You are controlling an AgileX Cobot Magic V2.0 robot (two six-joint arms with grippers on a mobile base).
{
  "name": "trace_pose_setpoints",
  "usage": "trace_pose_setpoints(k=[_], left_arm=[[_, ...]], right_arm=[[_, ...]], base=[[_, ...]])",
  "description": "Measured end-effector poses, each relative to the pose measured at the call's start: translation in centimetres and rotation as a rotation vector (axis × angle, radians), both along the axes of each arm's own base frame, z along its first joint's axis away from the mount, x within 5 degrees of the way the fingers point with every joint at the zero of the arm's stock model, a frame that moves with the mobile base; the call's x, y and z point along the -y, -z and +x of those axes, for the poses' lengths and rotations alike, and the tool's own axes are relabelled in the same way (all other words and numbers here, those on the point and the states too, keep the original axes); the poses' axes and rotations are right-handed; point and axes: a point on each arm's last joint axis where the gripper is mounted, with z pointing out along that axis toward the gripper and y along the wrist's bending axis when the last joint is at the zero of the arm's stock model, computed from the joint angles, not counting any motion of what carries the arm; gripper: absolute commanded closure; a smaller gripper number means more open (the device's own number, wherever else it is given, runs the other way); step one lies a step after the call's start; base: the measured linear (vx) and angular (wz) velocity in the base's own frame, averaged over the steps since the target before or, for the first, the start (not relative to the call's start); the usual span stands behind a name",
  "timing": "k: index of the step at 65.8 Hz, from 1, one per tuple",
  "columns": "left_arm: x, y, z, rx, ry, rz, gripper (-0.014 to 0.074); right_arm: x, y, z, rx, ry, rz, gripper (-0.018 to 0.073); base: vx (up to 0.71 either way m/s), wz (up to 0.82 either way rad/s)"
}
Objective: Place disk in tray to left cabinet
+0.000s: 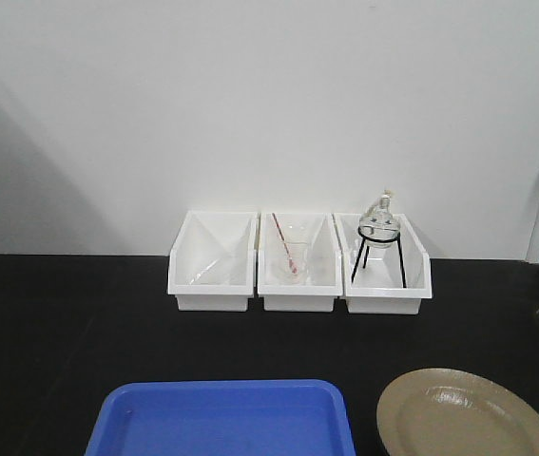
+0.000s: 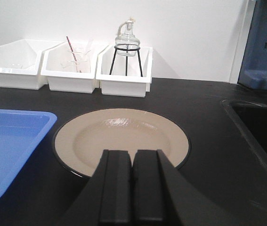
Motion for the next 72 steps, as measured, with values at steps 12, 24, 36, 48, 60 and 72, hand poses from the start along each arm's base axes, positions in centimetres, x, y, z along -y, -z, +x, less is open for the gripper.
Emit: trace_pose_setpoints(k=[12,24,36,48,60,72], left_arm=[[0.0,-0.1,0.0,0.006,0.0,0.0,0.0603],[0.0,-0.4,0.0,0.049,0.001,-0.001,0.0603],[0.0,-1.3,0.0,0.143,0.003,-0.004,0.0603],[0.0,-2.2,-0.1,0.223,0.005,-0.006,0.0603],[0.0,-7.0,-1.0,0.306,0.003,0.001,0.0603],[0.0,-10.6,-1.0,0.178,-0.002,0.078,0.0603]], right_arm=[[0.0,0.0,0.0,0.0,0.0,0.0,0.0568],[0.0,0.0,0.0,0.0,0.0,0.0,0.0568],[0.0,-0.4,0.0,0.046,-0.004,0.003,0.0568],[-0.2,-2.1,-0.1,0.234,-0.022,0.016,0.0566],[-0.1,-6.1,-0.6,0.253,-0.012,0.019,0.0561],[0.2,-10.4,-0.5,0.087,0.014,0.012,0.0556]], base=[[0.0,0.0],[0.0,0.0],[0.0,0.0],[0.0,0.0],[0.0,0.0],[0.0,0.0]])
